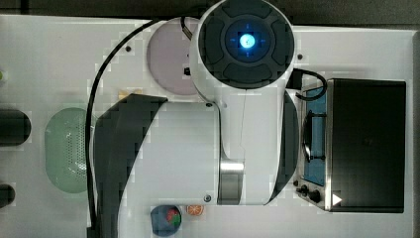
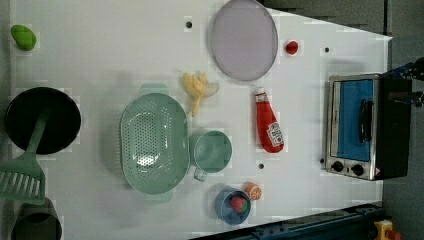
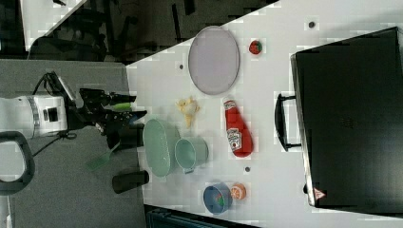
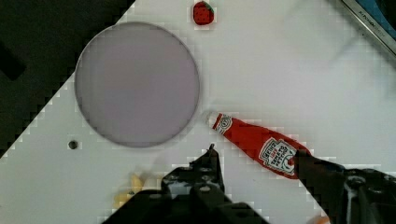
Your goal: Pick Ketchup from the table and place it in strainer.
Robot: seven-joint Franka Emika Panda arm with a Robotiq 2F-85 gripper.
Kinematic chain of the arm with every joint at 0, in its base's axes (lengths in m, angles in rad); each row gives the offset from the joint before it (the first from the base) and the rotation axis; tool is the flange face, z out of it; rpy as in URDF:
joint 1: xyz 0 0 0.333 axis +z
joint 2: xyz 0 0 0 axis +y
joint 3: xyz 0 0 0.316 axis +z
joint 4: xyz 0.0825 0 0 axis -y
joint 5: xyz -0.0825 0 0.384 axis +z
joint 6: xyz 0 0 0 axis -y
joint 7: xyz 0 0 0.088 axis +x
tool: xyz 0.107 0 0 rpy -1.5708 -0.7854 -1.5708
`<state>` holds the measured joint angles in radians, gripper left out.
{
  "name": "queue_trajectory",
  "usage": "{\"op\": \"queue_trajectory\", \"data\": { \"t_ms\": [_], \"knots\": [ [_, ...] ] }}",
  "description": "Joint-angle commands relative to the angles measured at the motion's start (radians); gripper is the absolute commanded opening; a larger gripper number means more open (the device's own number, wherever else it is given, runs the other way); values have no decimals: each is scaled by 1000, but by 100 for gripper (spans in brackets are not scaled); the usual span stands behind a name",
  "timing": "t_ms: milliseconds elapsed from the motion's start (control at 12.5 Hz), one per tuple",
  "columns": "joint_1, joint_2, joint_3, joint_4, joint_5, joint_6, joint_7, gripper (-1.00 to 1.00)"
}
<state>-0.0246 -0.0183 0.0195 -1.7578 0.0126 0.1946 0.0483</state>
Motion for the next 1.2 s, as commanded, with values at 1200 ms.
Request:
{"op": "queue_trajectory", "data": {
  "t_ms": [1200],
  "knots": [
    [-103, -25, 104, -389, 1, 214, -592, 100]
  ]
}}
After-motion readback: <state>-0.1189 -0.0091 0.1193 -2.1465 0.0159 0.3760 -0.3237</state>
